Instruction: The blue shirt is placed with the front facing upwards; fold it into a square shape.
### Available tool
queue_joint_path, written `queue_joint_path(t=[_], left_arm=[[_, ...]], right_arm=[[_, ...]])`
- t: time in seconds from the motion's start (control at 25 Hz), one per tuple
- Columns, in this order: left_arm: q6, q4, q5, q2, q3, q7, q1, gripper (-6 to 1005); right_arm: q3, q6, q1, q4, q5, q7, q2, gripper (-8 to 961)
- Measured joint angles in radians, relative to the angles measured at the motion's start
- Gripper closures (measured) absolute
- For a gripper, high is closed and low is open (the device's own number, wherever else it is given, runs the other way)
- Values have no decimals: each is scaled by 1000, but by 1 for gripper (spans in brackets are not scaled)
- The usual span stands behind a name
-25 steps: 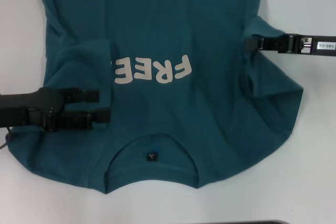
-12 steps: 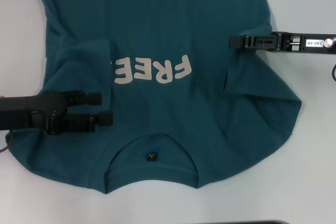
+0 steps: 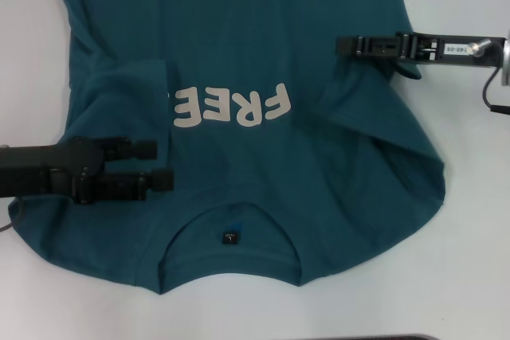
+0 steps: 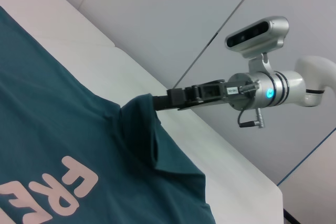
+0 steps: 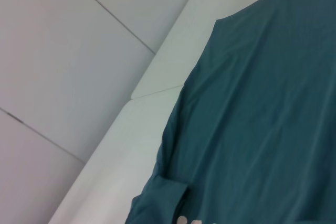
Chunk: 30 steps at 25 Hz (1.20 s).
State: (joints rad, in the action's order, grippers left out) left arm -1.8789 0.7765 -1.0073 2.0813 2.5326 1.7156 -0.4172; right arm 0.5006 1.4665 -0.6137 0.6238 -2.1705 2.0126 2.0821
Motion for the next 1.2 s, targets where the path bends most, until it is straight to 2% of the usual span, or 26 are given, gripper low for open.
queue_joint_path(t=[0.56, 1.2], left_arm=[[14, -19, 1, -6, 0, -3, -2, 113], [17, -19, 1, -5, -1, -4, -3, 112]], right_arm=[[29, -98, -41, -34, 0, 5, 1, 327], [96, -103, -67, -46, -7, 50, -4, 328]])
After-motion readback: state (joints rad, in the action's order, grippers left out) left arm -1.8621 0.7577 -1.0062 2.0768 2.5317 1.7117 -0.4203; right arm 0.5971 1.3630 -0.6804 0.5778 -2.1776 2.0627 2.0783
